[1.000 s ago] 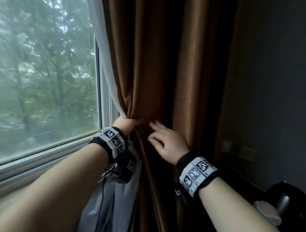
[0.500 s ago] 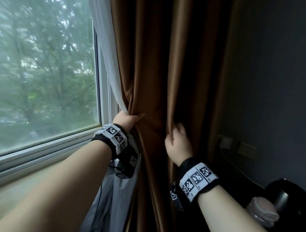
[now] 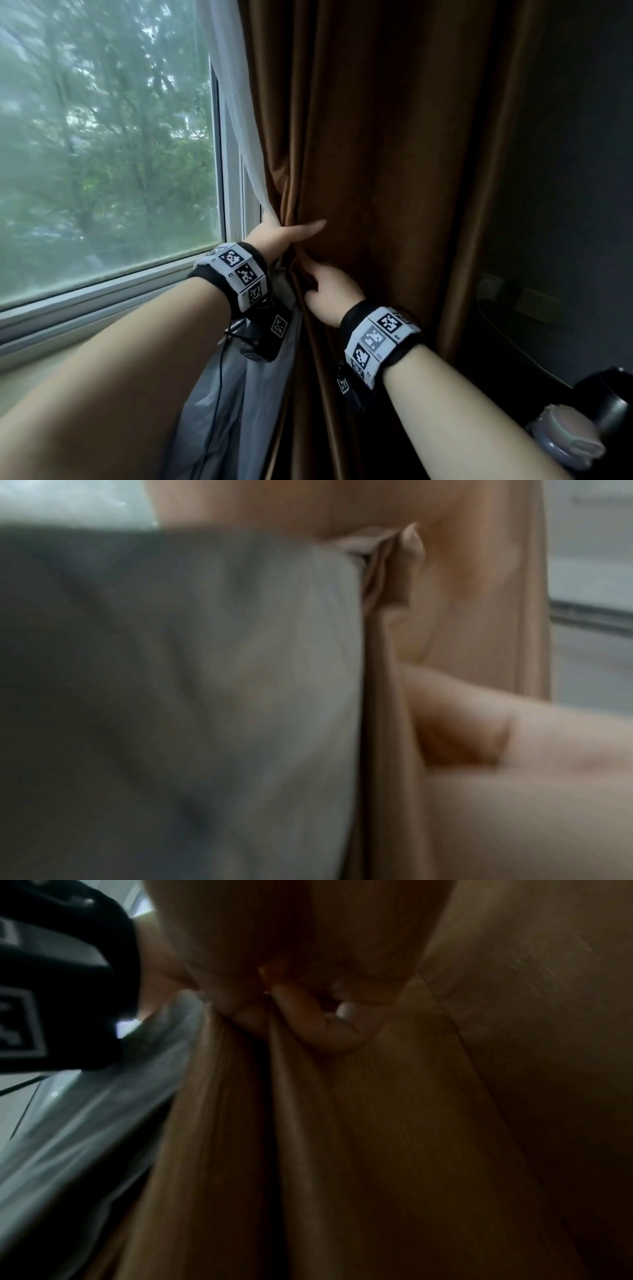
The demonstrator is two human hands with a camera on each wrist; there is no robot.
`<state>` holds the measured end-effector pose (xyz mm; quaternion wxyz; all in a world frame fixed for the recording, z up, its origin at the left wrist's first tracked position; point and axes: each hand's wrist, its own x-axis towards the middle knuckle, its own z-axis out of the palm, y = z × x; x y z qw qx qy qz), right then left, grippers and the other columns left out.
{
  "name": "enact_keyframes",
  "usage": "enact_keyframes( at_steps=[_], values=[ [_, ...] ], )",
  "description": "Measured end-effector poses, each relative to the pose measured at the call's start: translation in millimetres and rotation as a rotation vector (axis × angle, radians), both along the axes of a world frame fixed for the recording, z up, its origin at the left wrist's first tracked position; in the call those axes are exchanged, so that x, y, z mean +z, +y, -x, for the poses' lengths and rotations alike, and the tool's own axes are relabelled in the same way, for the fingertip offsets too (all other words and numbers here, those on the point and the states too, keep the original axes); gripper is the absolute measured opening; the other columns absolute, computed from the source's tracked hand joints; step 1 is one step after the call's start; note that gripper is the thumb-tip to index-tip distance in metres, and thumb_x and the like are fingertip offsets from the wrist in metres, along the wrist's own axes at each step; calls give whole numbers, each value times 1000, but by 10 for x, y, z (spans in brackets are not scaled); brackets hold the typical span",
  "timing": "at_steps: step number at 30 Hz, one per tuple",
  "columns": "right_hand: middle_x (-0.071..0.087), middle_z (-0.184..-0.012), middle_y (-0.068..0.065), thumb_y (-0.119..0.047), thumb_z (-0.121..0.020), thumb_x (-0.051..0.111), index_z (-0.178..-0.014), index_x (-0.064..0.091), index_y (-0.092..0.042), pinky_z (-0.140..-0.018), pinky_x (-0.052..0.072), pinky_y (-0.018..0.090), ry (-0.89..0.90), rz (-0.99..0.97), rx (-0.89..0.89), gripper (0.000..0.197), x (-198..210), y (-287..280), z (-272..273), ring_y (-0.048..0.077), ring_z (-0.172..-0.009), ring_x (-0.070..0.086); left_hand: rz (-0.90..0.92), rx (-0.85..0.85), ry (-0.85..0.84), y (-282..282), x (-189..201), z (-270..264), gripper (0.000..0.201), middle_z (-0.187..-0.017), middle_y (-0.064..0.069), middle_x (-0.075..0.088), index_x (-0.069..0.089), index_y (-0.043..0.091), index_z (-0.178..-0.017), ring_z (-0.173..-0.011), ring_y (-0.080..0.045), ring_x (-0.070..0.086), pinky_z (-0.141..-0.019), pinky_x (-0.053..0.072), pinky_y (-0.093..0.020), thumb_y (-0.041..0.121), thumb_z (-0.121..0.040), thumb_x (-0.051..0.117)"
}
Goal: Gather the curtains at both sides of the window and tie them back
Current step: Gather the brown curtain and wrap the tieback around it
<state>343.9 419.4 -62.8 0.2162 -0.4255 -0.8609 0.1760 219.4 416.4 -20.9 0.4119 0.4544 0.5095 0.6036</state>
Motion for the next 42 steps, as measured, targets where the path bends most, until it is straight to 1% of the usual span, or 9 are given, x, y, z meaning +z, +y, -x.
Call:
enact_keyframes(
  at_steps=[5,8,11,15,23,26,30,36,42],
  values=[
    [56,-119,12,-20,-88,59,-127,56,-18,-95,32,15,305,-69,-21,40,-22,239,-243,26,-116,52,-70,254,131,162,-41,-61,57,-111,-4,64,51,19,-127,-102,-28,63,-96,49,-42,23,-75,73],
    [45,-128,6,-29,-85,60,-128,53,-28,-103,35,31,572,-393,-567,44,27,461,-607,25,-120,45,-32,253,166,230,-43,-70,61,-119,-4,61,45,23,-132,-105,-28,61,-97,48,-42,26,-77,71],
    [29,-145,8,-34,-79,65,-140,27,-32,-107,31,44,622,-204,-876,72,84,591,-959,30,-130,35,-37,261,177,278,-62,-56,65,-122,-4,59,40,22,-134,-107,-28,59,-98,48,-42,27,-77,70],
    [49,-136,10,-31,-89,57,-139,32,-16,-101,38,32,727,37,-664,58,-29,739,-1206,28,-122,50,-28,251,211,297,-76,-33,64,-120,-4,59,40,21,-134,-104,-26,60,-96,49,-41,28,-78,70],
    [58,-72,20,-31,-90,44,-77,57,6,-58,43,32,521,-484,-242,41,-174,169,-530,34,-65,59,-51,260,233,307,-90,-51,65,-123,-5,59,39,21,-136,-106,-25,59,-95,48,-35,27,-79,69],
    [59,-90,27,-12,-85,50,-95,58,7,-72,47,39,328,-376,-107,23,-207,86,-243,40,-83,60,-55,277,239,297,-93,-41,58,-107,-4,63,48,19,-130,-97,-24,62,-88,50,-32,19,-76,69],
    [51,-124,23,0,-84,46,-141,35,-13,-100,36,32,154,-58,-44,60,-189,21,-45,35,-118,48,-14,251,343,249,-87,-12,61,-105,-5,63,50,20,-127,-99,-27,62,-90,50,-32,29,-67,60],
    [51,-136,13,-2,-81,45,-146,16,-36,-107,36,31,90,-6,-13,79,-149,114,-15,29,-126,47,-44,89,132,135,-24,15,84,-130,3,53,36,17,-140,-116,-11,53,-102,39,-25,66,-74,56],
    [51,-137,7,-9,-78,51,-140,39,-23,-111,33,30,131,109,113,65,-216,259,-93,23,-129,45,-76,180,7,182,-61,-24,70,-111,-7,67,55,14,-125,-95,-23,67,-84,55,-34,25,-61,80]
  ],
)
